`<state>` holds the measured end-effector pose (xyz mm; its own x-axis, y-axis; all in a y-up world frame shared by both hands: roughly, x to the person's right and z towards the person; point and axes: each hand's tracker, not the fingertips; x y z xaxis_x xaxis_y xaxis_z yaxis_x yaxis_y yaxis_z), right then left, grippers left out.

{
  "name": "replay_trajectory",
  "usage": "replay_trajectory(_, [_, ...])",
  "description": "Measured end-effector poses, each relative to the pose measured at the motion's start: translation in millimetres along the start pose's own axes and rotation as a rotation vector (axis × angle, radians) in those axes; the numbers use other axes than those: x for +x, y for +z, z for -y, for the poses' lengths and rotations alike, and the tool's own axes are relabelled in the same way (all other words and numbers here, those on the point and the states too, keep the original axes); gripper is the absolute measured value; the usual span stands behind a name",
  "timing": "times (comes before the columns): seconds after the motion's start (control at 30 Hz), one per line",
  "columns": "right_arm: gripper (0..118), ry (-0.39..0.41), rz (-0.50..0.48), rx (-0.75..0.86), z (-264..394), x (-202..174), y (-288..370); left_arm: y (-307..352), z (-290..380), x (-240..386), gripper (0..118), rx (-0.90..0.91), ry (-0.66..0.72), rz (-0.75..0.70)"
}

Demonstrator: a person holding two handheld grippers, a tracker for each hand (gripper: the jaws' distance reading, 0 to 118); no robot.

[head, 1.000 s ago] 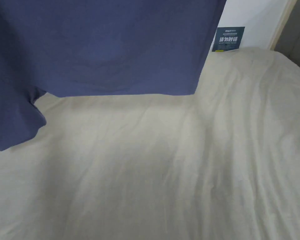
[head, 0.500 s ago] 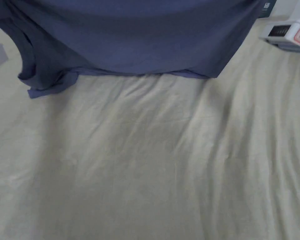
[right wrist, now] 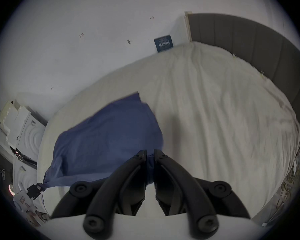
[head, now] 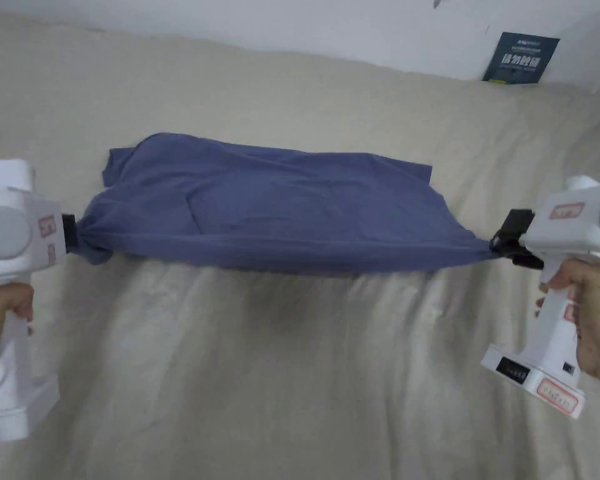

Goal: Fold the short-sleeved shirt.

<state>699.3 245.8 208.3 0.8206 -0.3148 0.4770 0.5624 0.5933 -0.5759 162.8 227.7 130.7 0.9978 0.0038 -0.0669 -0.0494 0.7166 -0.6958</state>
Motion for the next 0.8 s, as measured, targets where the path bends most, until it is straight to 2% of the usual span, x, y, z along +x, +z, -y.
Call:
replay_trajectory(0.1, [13, 0.034, -0.001, 0.0, 36, 28, 26, 28, 43, -12, 3, 0.001, -0.015, 0.031])
replay_trajectory(0.27, [13, 0.151, -0.021, -0.039, 91, 66, 73, 82, 108, -29, 3, 0.018, -0.079, 0.056])
replay_trajectory(0.43, [13, 0.173, -0.031, -0.039, 144, 98, 114, 128, 166, -41, 3, 0.012, -0.12, 0.067])
replay_trajectory(0.5, [13, 0.153, -0.029, -0.049, 159, 114, 125, 144, 187, -45, 3, -0.005, -0.1, 0.079])
replay_trajectory(0.57, [13, 0.082, -0.039, -0.043, 171, 128, 135, 155, 202, -51, 3, -0.03, -0.047, 0.109])
replay_trajectory(0.67, [13, 0.011, -0.049, -0.041, 183, 145, 142, 162, 218, -59, 3, -0.06, -0.06, 0.114])
replay_trajectory(0.73, [13, -0.008, -0.055, -0.048, 190, 149, 143, 164, 221, -62, 3, -0.066, -0.057, 0.109])
replay_trajectory(0.8, [13, 0.003, -0.07, -0.054, 195, 150, 145, 163, 220, -66, 5, -0.067, 0.002, 0.122])
